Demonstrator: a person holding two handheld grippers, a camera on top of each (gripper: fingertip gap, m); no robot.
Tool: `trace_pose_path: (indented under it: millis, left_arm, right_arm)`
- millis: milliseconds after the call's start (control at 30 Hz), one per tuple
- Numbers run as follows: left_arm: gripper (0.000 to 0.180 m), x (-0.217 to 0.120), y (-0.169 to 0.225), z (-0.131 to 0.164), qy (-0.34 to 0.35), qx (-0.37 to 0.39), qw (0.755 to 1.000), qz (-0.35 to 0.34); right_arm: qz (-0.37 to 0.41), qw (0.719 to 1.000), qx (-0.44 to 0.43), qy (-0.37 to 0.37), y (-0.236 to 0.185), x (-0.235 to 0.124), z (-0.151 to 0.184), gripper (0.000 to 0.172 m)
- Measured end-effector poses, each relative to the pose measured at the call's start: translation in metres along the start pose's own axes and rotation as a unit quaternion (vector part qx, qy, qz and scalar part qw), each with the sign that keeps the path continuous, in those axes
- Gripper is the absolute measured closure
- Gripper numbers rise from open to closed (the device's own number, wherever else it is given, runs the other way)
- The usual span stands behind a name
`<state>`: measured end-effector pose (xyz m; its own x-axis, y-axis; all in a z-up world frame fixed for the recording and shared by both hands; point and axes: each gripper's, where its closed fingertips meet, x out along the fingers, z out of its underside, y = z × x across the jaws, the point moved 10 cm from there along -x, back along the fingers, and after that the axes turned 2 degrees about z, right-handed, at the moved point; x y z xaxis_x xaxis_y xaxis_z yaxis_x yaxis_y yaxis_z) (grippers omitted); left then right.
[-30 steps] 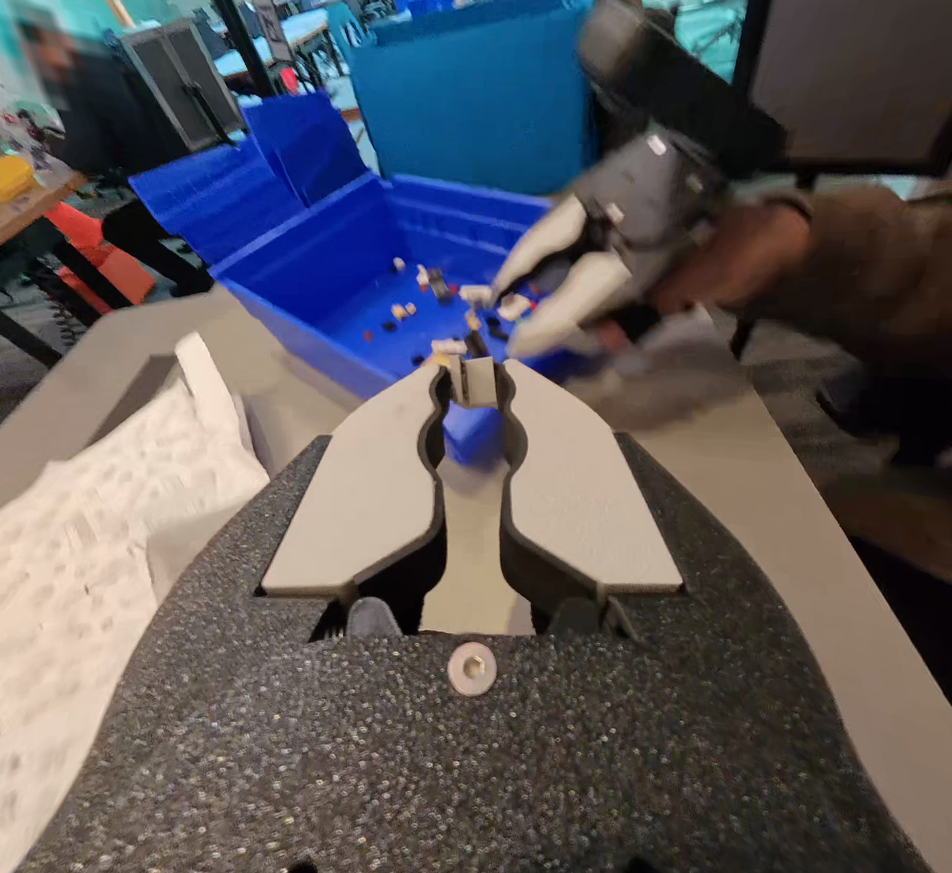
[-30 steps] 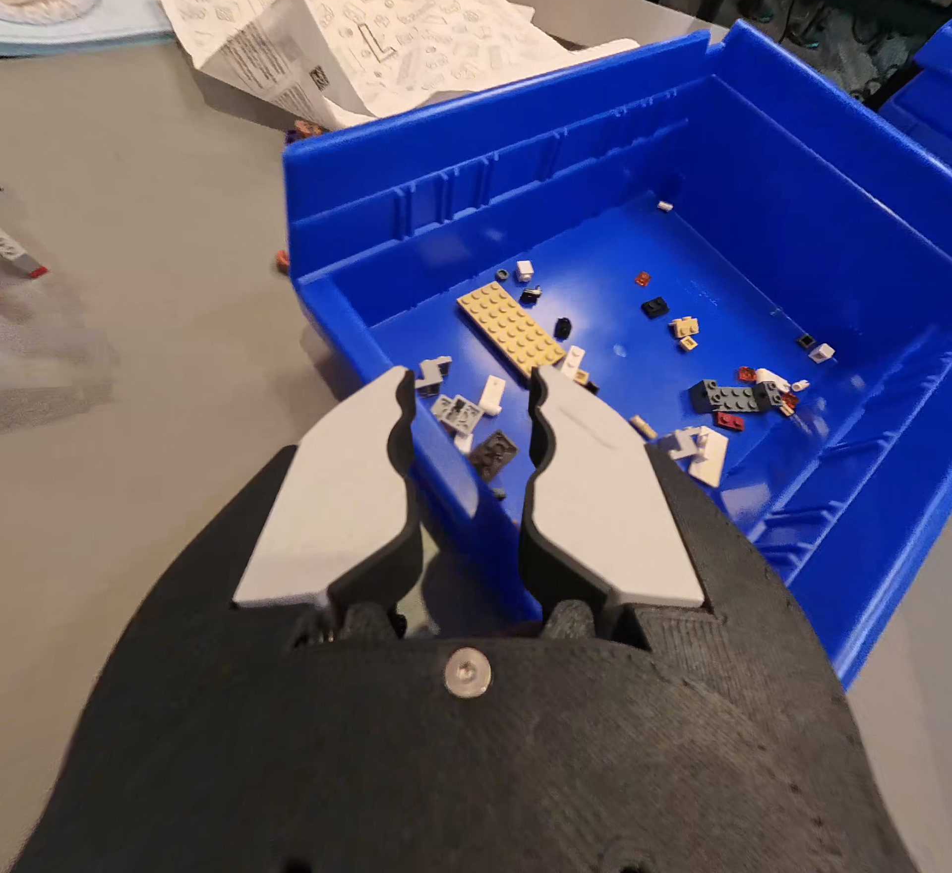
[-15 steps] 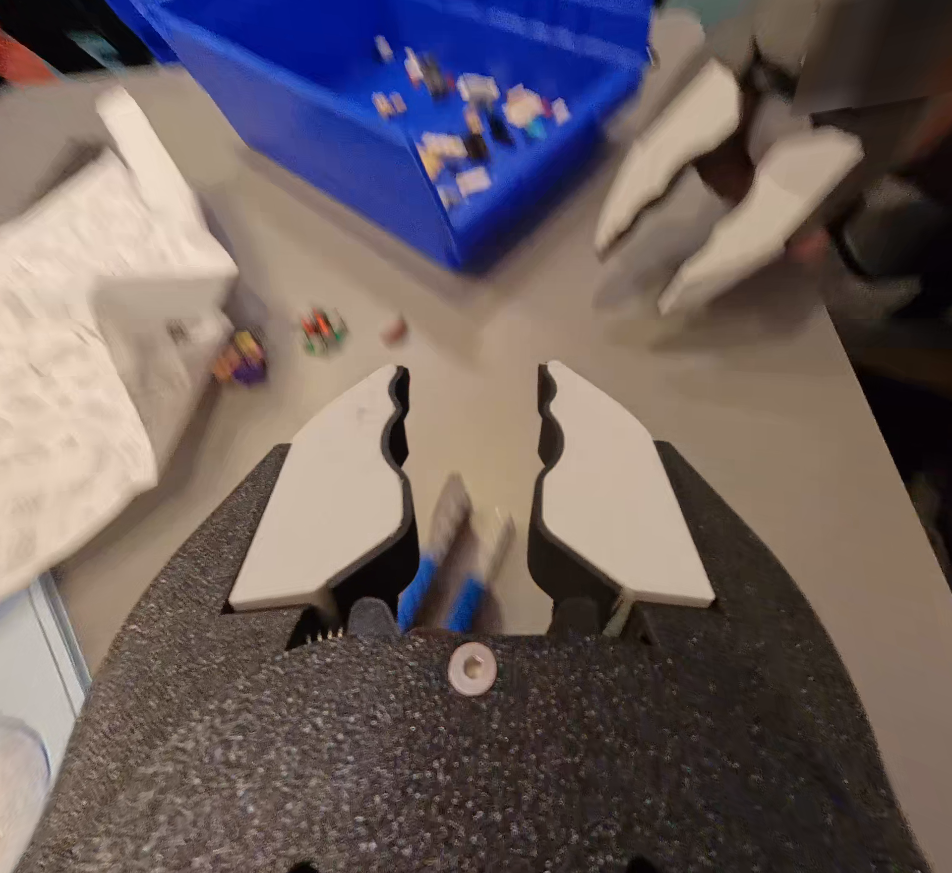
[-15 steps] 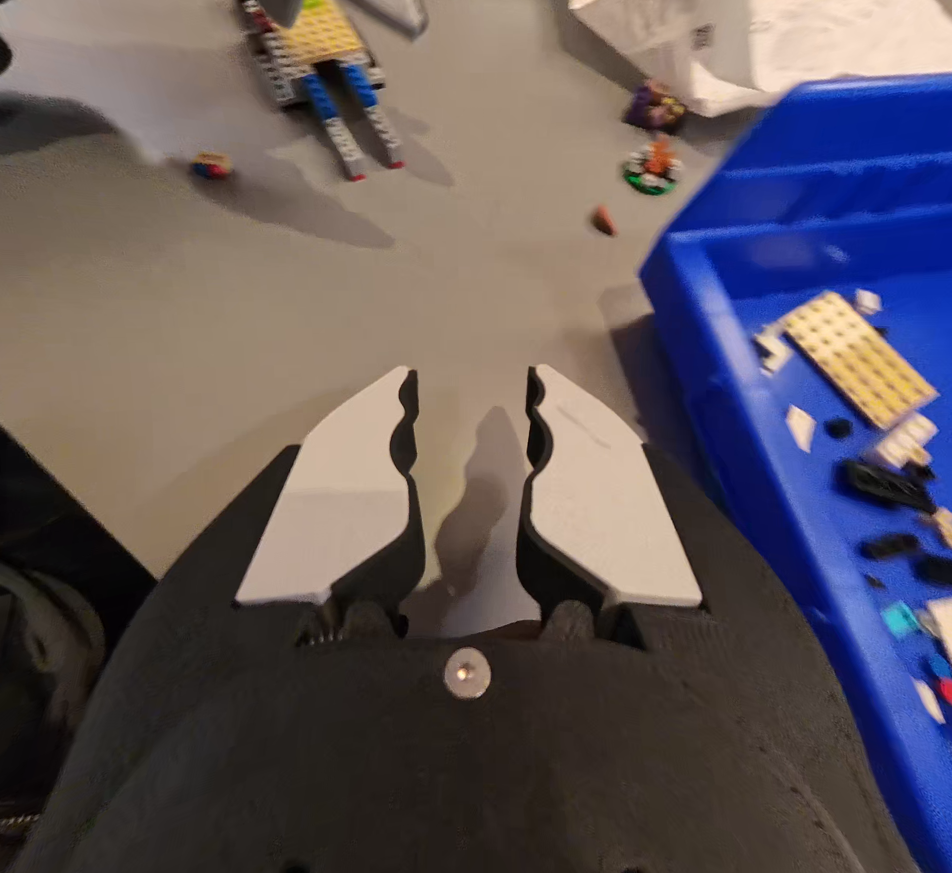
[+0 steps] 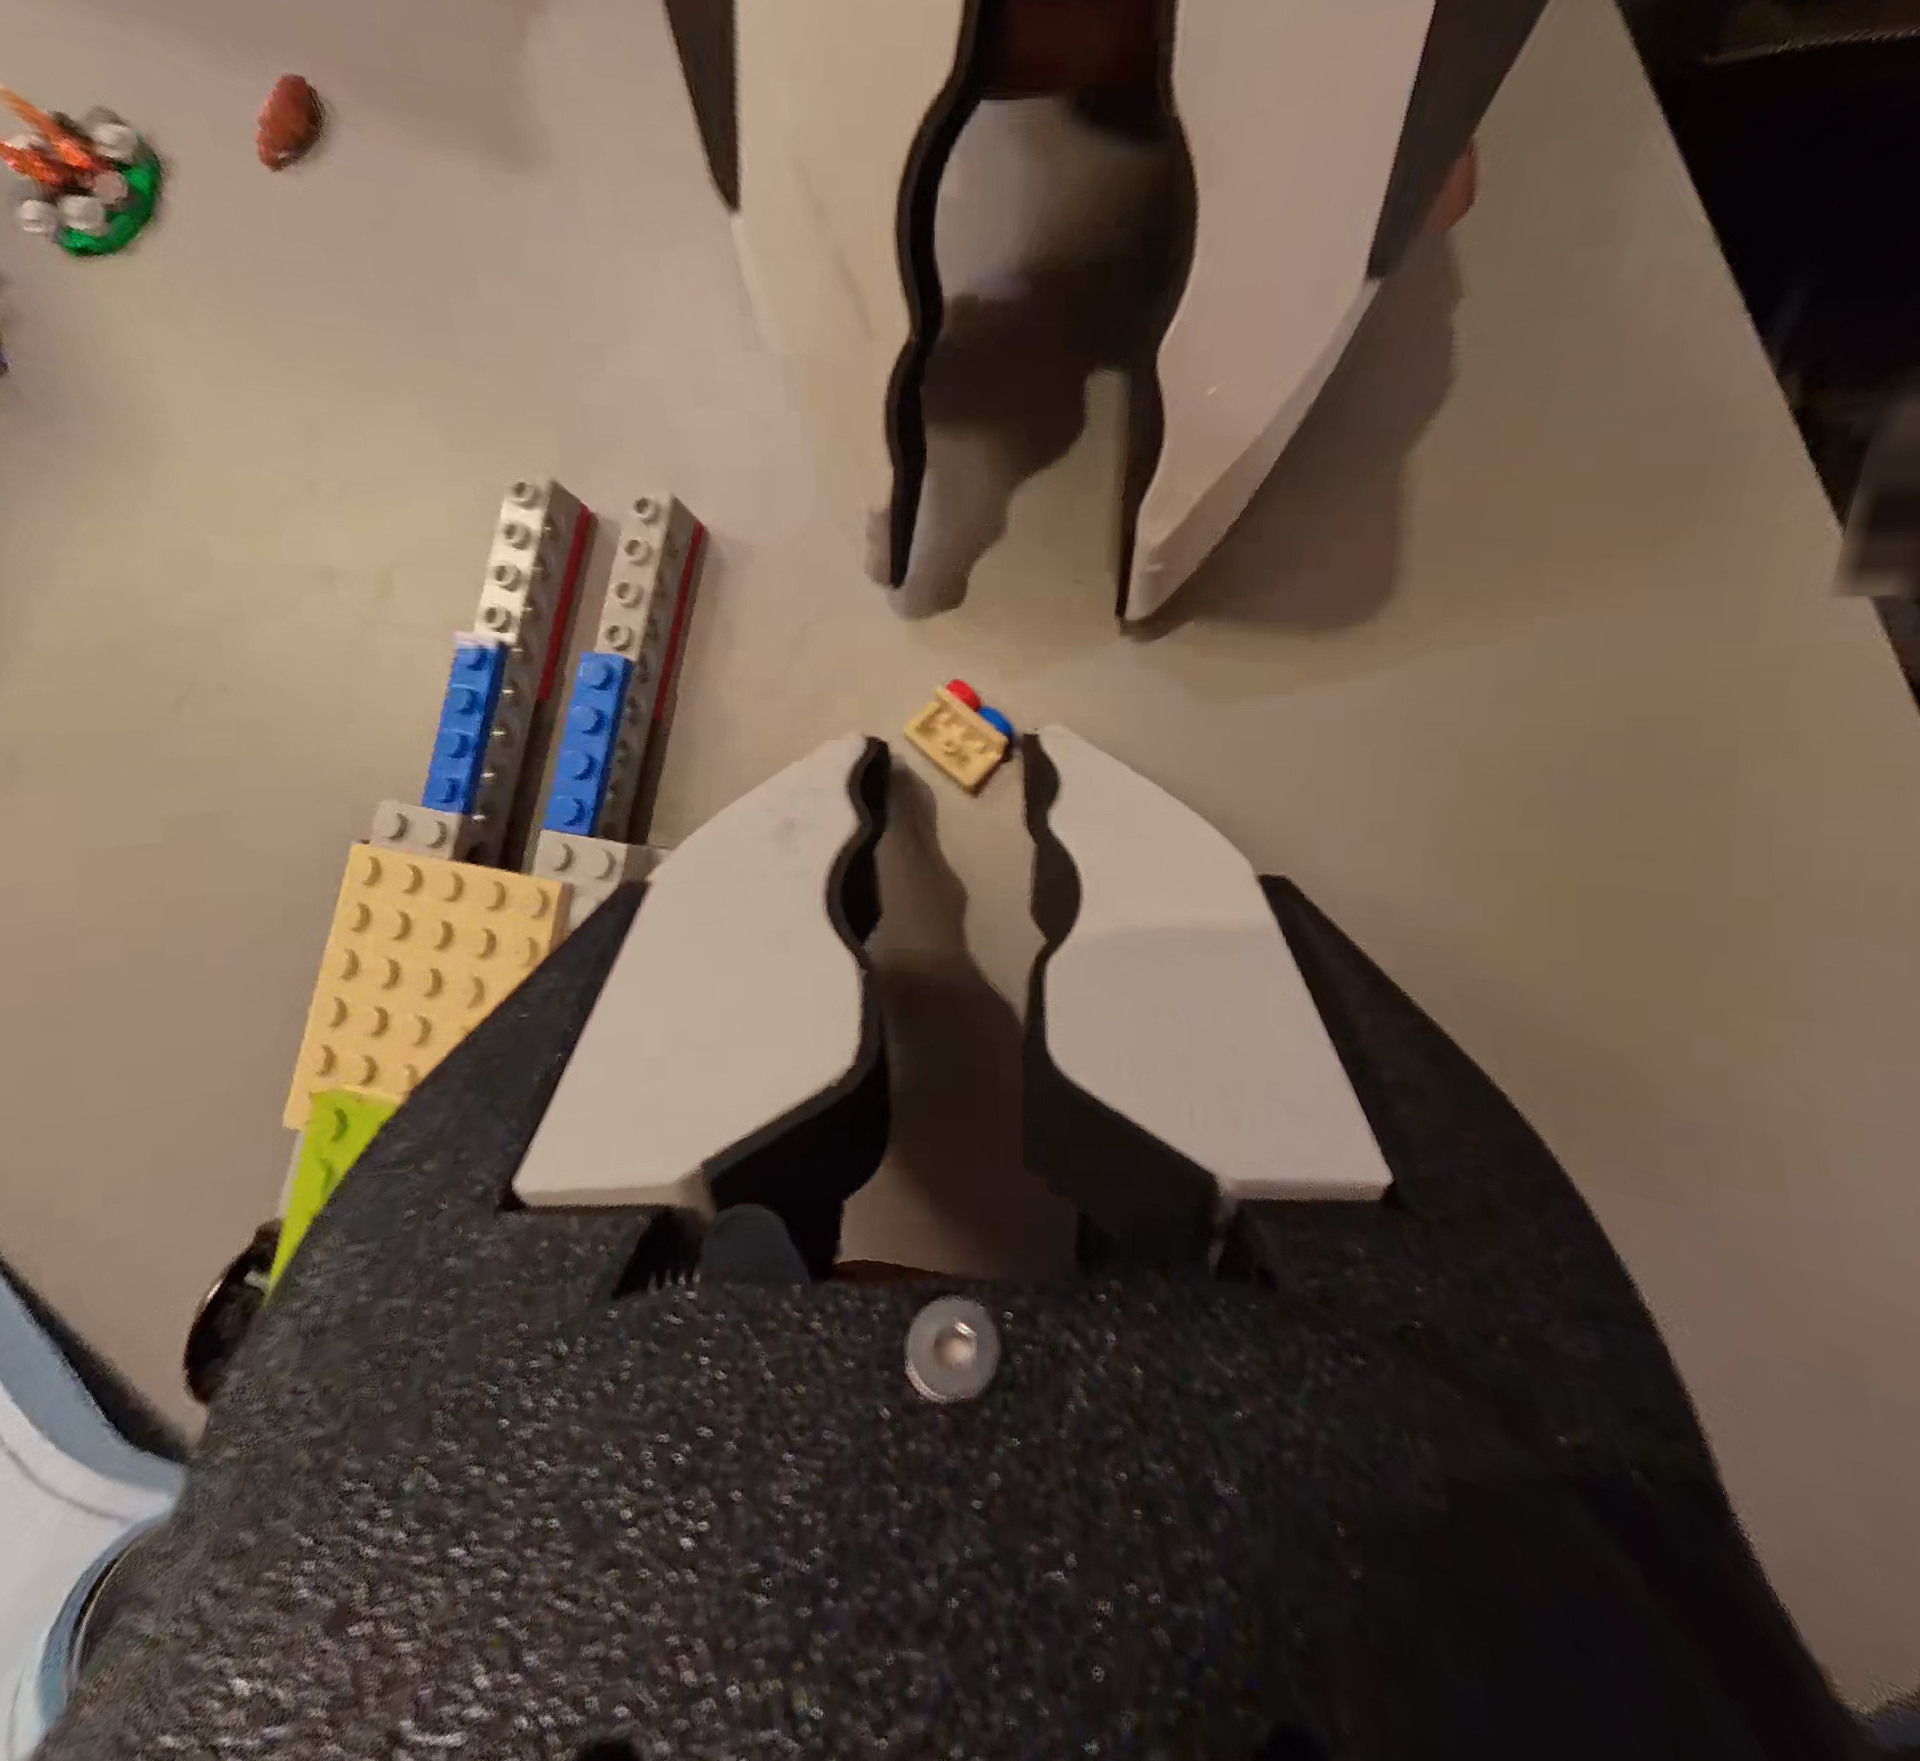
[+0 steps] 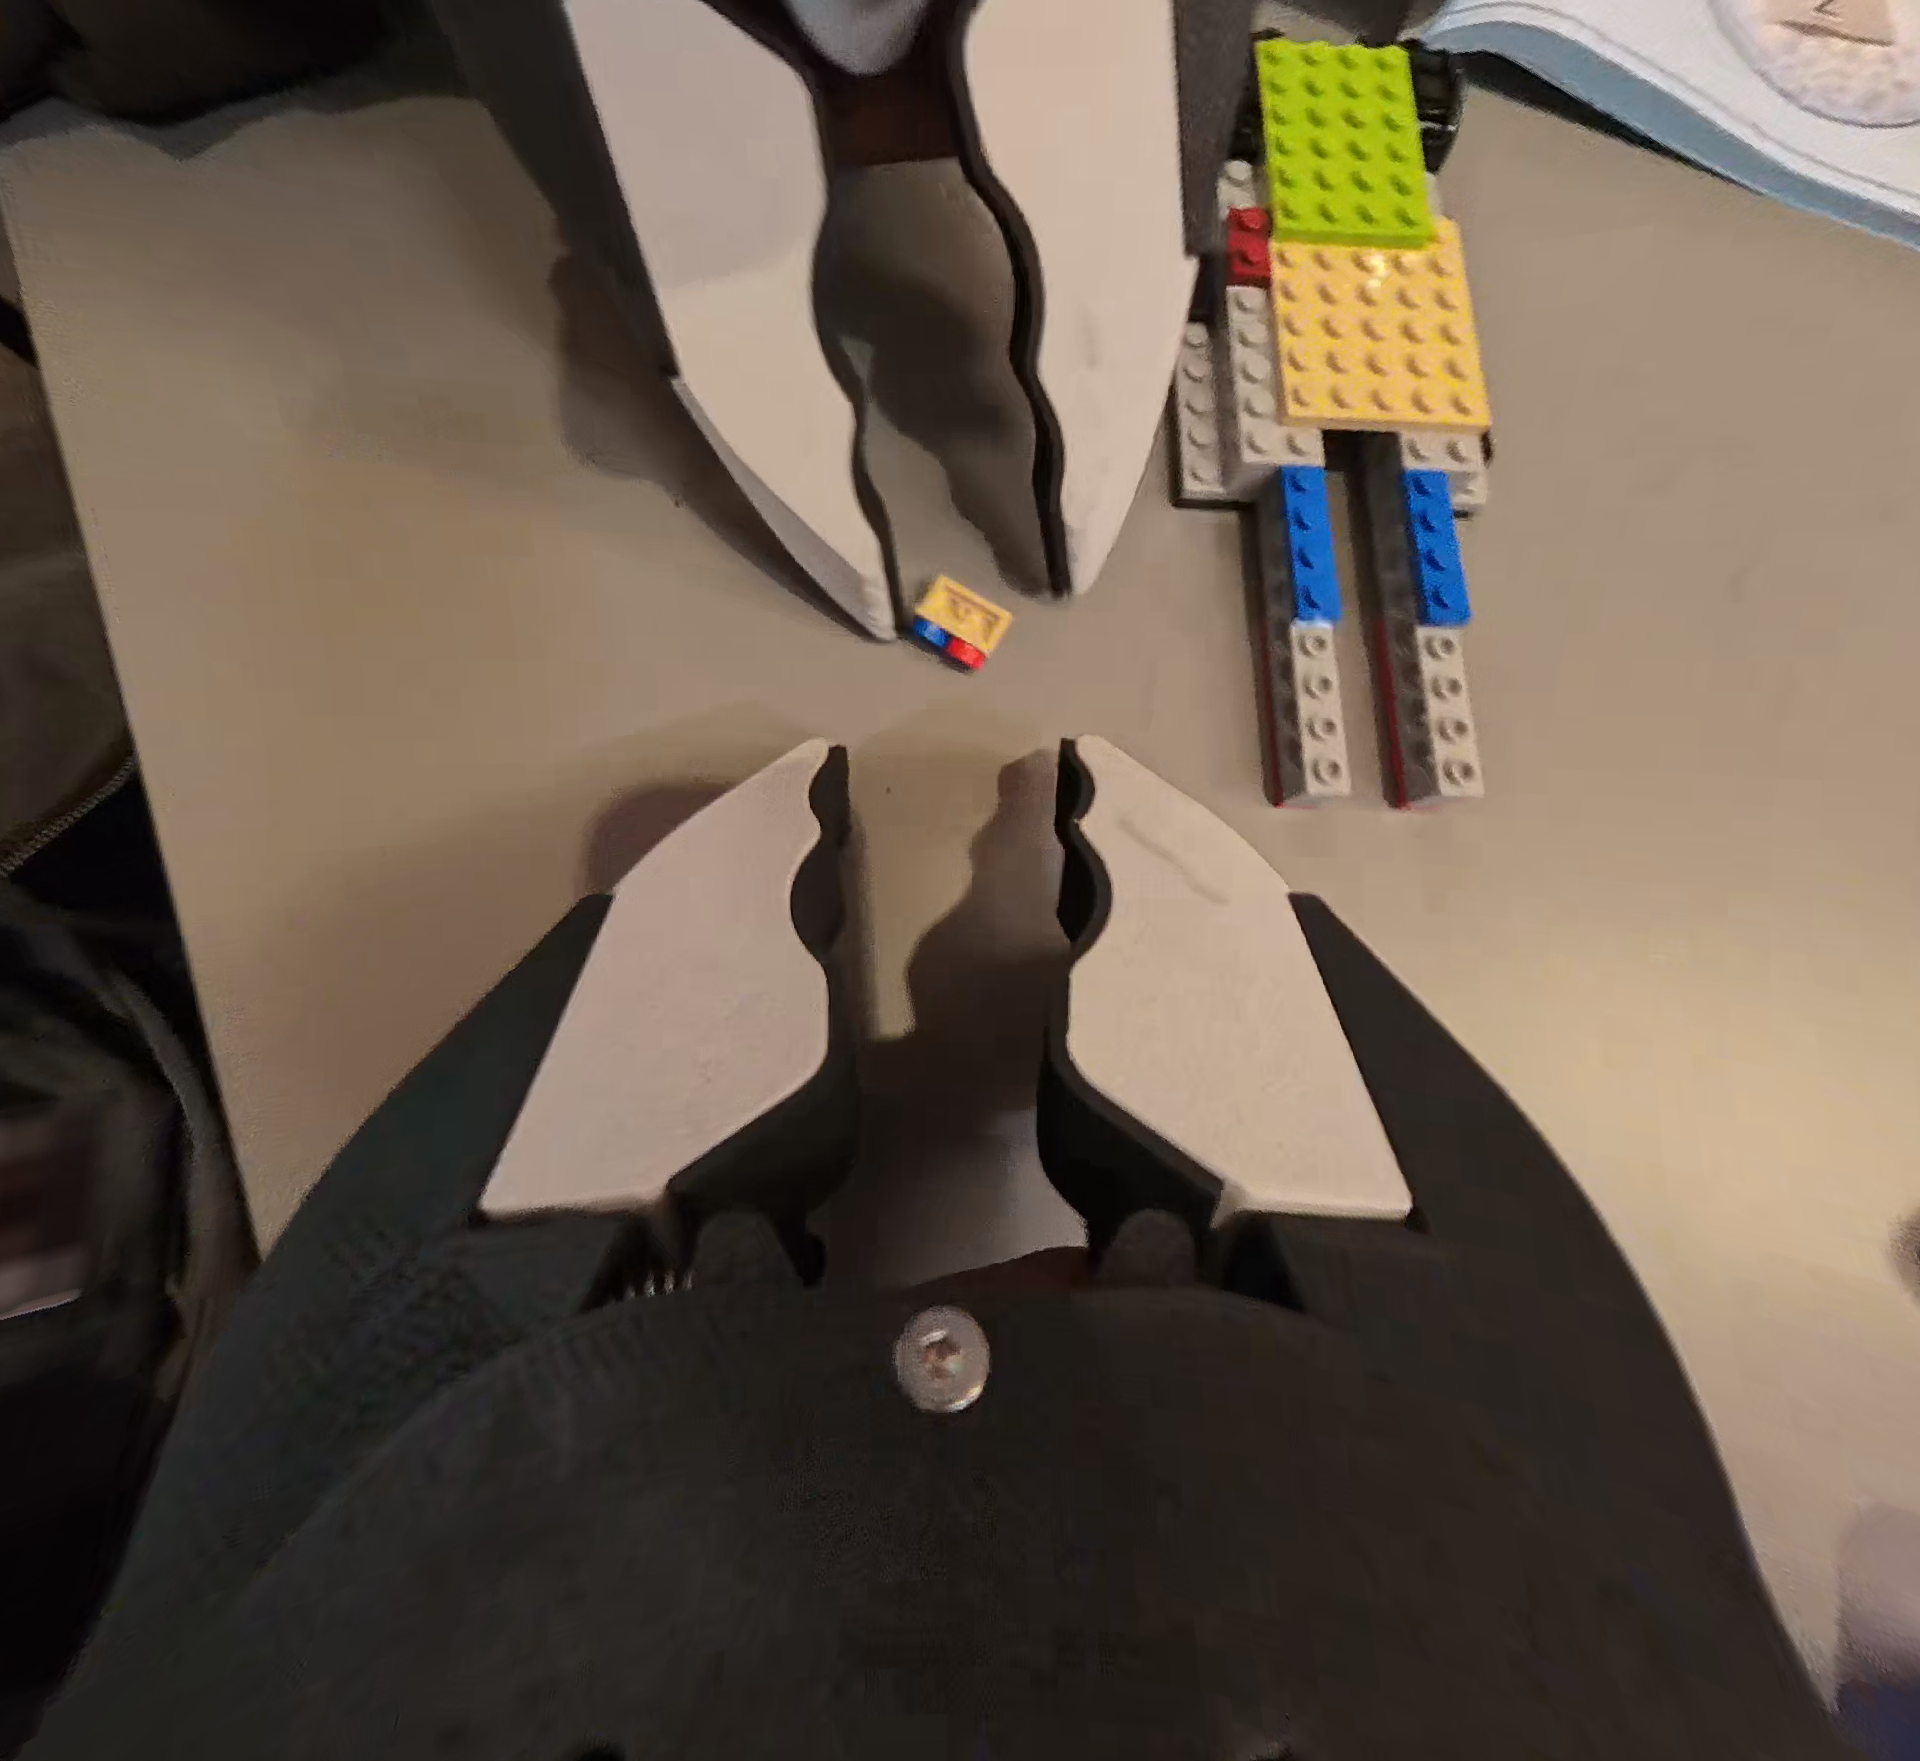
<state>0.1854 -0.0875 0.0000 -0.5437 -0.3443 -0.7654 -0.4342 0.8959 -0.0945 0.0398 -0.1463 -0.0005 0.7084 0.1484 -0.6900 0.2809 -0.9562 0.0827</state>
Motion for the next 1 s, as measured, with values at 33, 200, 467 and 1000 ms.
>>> trace_pose_path:
  millis: [33,200,467,1000]
  left_arm:
    - [0.164,0.001,0.001,0.000,0.004,0.002,1.000,0.012]
    - [0.168,0.001,0.003,0.004,0.023,-0.025,0.999,0.023]
    - [0.170,-0.009,-0.012,0.009,0.092,-0.159,0.982,0.041]
    - [0.166,-0.026,-0.022,0.011,0.212,-0.223,0.949,0.073]
  right_arm:
    - [0.001,1.000,-0.009,-0.007,-0.001,0.004,-0.003,0.134]
    - [0.017,0.999,-0.026,-0.009,0.001,0.012,-0.008,0.137]
    - [0.096,0.982,-0.145,0.075,0.010,0.004,-0.008,0.149]
    - [0.087,0.947,-0.278,0.132,0.017,0.005,-0.017,0.163]
